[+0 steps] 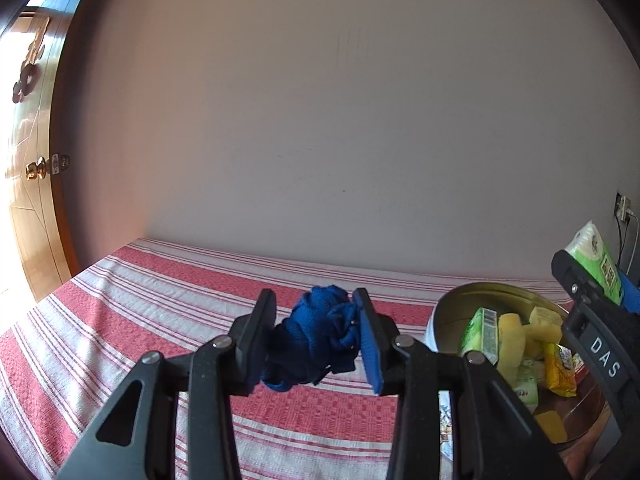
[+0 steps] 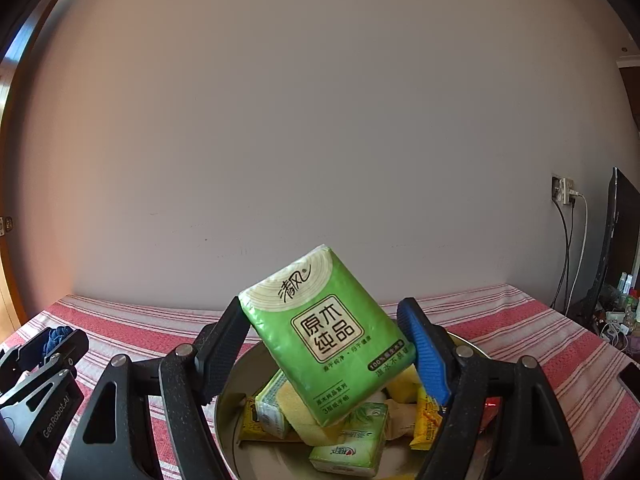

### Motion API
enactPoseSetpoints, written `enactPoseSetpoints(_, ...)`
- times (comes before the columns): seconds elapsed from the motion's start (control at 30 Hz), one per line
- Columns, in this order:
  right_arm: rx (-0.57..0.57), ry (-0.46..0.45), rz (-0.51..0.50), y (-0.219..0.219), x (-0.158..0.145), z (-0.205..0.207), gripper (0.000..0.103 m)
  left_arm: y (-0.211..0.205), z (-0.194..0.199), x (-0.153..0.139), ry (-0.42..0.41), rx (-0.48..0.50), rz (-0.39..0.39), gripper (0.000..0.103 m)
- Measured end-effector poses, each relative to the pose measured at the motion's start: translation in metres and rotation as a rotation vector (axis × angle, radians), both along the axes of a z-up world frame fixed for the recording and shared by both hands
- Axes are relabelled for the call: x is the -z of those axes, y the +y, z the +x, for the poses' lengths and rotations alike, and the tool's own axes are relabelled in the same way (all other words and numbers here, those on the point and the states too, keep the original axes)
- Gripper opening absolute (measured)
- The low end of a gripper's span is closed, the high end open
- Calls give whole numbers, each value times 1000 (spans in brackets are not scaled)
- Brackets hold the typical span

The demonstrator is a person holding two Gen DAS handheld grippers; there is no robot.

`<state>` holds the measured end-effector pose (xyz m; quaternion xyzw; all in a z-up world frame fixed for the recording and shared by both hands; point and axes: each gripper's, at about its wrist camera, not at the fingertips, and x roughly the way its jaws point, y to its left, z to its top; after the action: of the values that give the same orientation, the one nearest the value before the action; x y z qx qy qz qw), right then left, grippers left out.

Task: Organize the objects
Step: 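Carry the blue cloth and green tissue pack over the silver tin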

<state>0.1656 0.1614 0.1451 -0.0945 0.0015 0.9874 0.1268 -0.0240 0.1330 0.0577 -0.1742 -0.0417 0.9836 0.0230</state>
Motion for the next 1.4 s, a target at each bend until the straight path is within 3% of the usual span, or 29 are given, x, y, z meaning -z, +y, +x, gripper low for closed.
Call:
enactPoseSetpoints(0.37, 95, -6, 44, 43, -9, 14, 78, 79, 3, -12, 10, 184, -9, 39)
enactPoseSetpoints(0.7, 125, -4, 127, 69, -12, 3, 78, 133, -17, -11, -27, 283, -19, 39)
enactPoseSetpoints(0.97, 115, -32, 92, 105, 9, -20, 78, 134, -37, 6, -44, 353, 34, 39)
enactPoseSetpoints(1.4, 104, -105, 99, 133, 20, -40, 78, 132, -36, 15, -66, 345, 12, 39)
